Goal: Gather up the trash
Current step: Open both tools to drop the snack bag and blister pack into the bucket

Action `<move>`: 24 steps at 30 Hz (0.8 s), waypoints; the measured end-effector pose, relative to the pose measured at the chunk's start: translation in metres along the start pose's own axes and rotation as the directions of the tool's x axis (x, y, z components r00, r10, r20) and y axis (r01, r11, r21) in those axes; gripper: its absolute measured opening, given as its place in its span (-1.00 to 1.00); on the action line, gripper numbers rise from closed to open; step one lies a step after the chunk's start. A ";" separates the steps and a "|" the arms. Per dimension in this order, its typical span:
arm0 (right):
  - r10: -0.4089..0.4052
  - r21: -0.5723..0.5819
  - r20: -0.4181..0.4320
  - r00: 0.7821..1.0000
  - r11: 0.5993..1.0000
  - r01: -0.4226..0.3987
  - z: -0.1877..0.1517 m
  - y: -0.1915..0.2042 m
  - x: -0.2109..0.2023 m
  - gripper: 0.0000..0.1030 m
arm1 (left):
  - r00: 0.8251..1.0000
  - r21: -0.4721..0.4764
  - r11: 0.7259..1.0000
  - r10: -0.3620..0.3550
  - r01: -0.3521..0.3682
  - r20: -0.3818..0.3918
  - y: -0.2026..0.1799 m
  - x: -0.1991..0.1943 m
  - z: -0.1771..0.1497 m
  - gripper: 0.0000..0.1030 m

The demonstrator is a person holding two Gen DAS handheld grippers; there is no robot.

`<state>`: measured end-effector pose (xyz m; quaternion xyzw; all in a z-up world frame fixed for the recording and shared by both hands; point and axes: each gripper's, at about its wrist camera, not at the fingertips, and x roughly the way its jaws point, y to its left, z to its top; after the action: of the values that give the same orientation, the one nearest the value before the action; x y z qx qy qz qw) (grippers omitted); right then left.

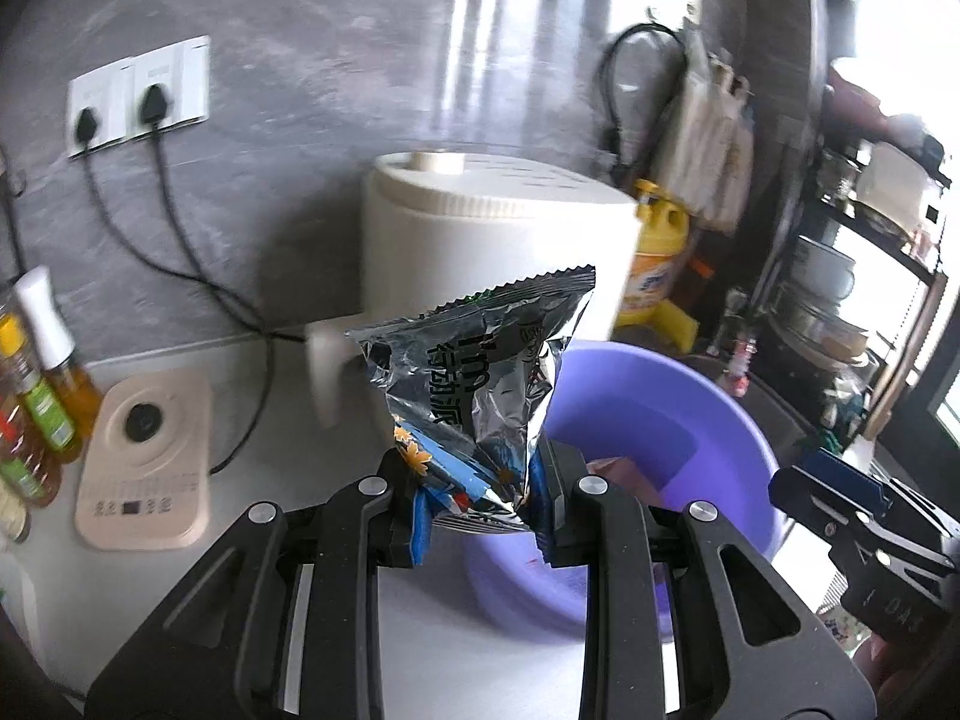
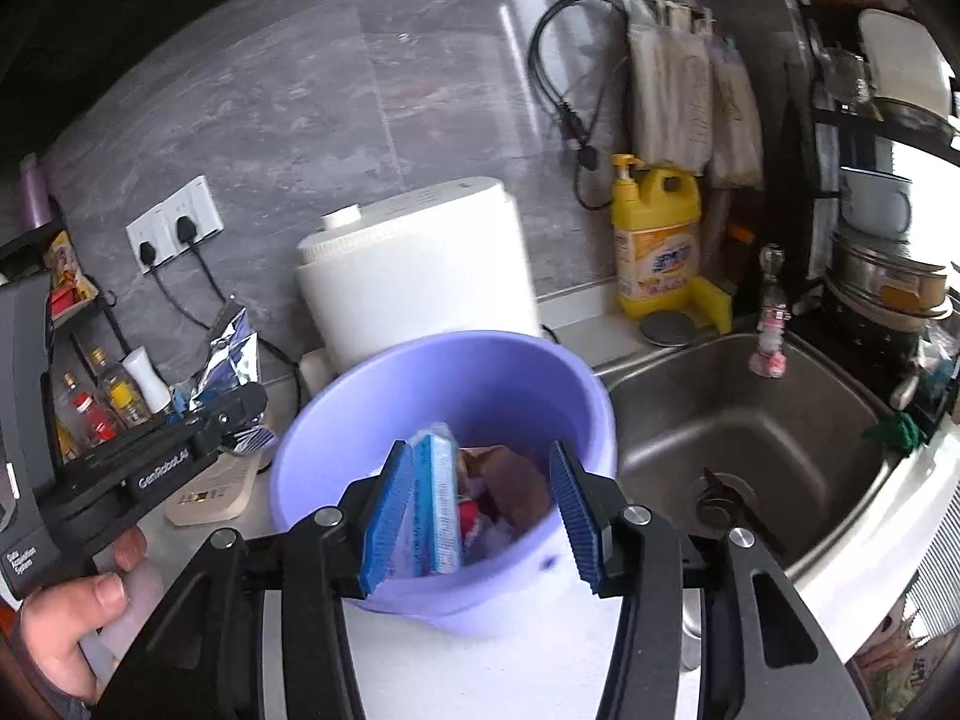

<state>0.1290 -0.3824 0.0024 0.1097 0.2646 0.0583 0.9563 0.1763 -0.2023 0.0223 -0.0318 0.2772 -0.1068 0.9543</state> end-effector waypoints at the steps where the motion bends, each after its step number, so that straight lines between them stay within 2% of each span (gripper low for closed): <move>1: -0.006 0.006 0.002 1.000 1.000 0.006 0.000 -0.003 -0.002 -0.06 | 1.000 0.007 1.000 -0.011 0.011 -0.002 -0.004 0.002 0.001 -0.49; 5: -0.030 0.025 0.000 1.000 0.999 0.030 -0.003 -0.015 -0.007 -0.05 | 0.996 0.047 0.996 -0.081 0.082 -0.020 -0.025 0.011 0.002 -0.42; 6: -0.032 0.027 0.000 0.999 0.999 0.032 -0.003 -0.017 -0.008 -0.05 | 0.997 0.058 0.995 -0.077 0.078 -0.022 -0.029 0.012 0.002 -0.22; 7: -0.037 0.026 0.000 0.999 0.999 0.037 -0.004 -0.018 -0.009 -0.03 | 0.997 0.063 0.995 -0.071 0.072 -0.023 -0.032 0.014 0.001 0.16; 8: -0.042 0.031 -0.002 0.999 0.999 0.042 -0.005 -0.021 -0.009 -0.03 | 0.997 0.061 0.995 -0.078 0.079 -0.019 -0.033 0.014 0.000 0.25; 13: -0.053 0.049 -0.007 0.999 0.997 0.053 -0.008 -0.023 -0.009 -0.02 | 0.995 0.066 0.994 -0.087 0.090 -0.043 -0.026 0.010 -0.008 0.31; 16: -0.049 0.047 -0.011 0.999 0.998 0.050 -0.008 -0.020 -0.007 -0.01 | 0.997 0.048 0.997 -0.063 0.065 -0.037 -0.010 0.002 -0.012 0.48; 20: -0.045 0.041 -0.015 0.999 0.998 0.046 -0.011 -0.009 -0.003 0.05 | 0.999 0.024 0.999 -0.033 0.034 -0.038 0.010 -0.006 -0.015 0.54; 24: -0.032 0.029 -0.018 0.999 0.999 0.033 -0.010 0.003 0.002 0.12 | 1.000 0.009 1.000 0.005 -0.005 -0.018 0.033 -0.020 -0.017 0.70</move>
<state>0.1256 -0.3772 -0.0062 0.1189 0.2755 0.0398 0.9531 0.1572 -0.1661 0.0145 -0.0257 0.2856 -0.1060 0.9521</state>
